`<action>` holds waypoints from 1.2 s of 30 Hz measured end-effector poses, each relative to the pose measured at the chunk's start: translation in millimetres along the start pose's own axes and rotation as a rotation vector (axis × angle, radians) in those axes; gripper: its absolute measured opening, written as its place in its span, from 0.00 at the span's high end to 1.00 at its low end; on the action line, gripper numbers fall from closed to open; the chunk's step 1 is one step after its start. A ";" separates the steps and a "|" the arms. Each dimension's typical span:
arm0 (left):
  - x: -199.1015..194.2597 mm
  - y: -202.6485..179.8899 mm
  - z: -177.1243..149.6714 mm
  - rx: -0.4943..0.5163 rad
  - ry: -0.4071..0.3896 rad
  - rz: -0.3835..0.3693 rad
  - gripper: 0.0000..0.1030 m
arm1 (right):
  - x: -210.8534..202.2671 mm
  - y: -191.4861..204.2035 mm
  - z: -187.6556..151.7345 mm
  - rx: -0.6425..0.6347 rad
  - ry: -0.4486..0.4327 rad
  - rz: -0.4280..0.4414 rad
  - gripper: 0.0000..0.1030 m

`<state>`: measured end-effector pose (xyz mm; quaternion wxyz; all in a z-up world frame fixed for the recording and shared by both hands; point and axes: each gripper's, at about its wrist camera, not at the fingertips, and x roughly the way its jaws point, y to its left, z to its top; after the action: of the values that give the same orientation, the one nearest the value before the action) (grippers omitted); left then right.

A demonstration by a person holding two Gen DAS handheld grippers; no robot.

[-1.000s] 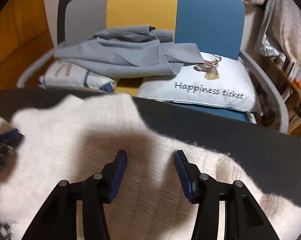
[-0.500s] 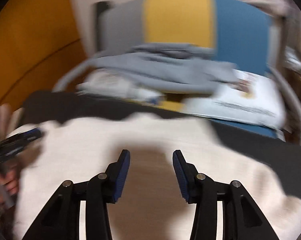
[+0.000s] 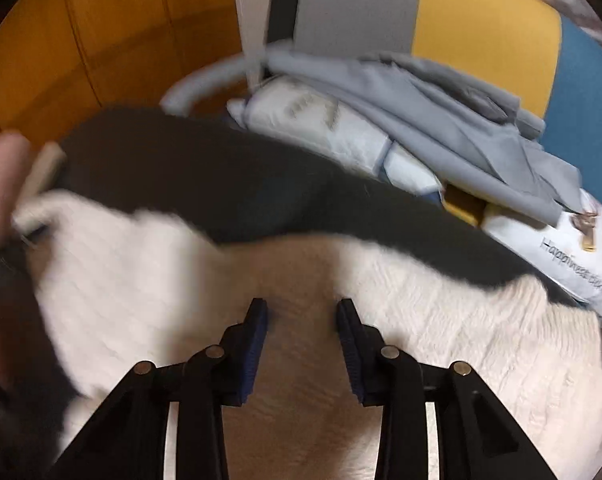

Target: Fold clothes

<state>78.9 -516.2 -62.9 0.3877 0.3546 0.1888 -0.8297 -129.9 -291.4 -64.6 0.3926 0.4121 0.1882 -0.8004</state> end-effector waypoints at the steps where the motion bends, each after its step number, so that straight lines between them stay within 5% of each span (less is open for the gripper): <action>1: 3.3 17.1 0.3 -0.054 0.020 0.035 0.75 | 3.7 0.2 -1.0 0.001 0.007 -0.015 0.64; 5: 12.0 82.7 -10.2 -0.389 0.155 0.007 0.75 | 1.1 -4.6 -1.8 0.035 0.017 -0.021 0.63; 8: 15.9 114.8 -17.0 -0.553 0.170 -0.037 0.74 | -0.1 -5.5 -2.0 0.034 0.016 -0.024 0.63; 16: 56.5 110.7 12.8 -0.500 0.129 -0.130 0.71 | -1.3 -3.8 -8.3 0.040 -0.005 -0.016 0.63; 18: 63.7 104.9 19.9 -0.482 0.120 -0.094 0.71 | -1.6 -4.2 -9.1 0.042 -0.007 -0.014 0.63; 20: 70.1 96.6 26.3 -0.462 0.114 -0.062 0.77 | -1.5 -4.1 -9.7 0.044 -0.010 -0.014 0.63; 21: 73.8 91.5 30.3 -0.447 0.111 -0.052 0.94 | -1.4 -4.1 -10.1 0.045 -0.011 -0.014 0.63; 23: 74.9 89.3 33.3 -0.433 0.098 -0.046 0.95 | -1.2 -4.2 -10.7 0.047 -0.014 -0.014 0.63; 29: 5.8 86.3 53.6 -0.449 -0.186 -0.112 0.95 | 0.8 -4.3 -9.0 0.053 -0.022 -0.012 0.60; 32: -9.2 84.0 65.1 -0.426 -0.209 -0.164 0.95 | -7.4 -4.4 -5.0 0.067 0.001 0.012 0.57; 36: -21.9 78.4 70.3 -0.401 -0.248 -0.238 0.95 | -48.2 8.5 -19.8 0.047 -0.023 0.161 0.62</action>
<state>118.6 -595.6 -2.2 0.3699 0.1416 0.3412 -0.8525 -96.1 -261.5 -37.1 0.4480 0.4257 0.1312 -0.7751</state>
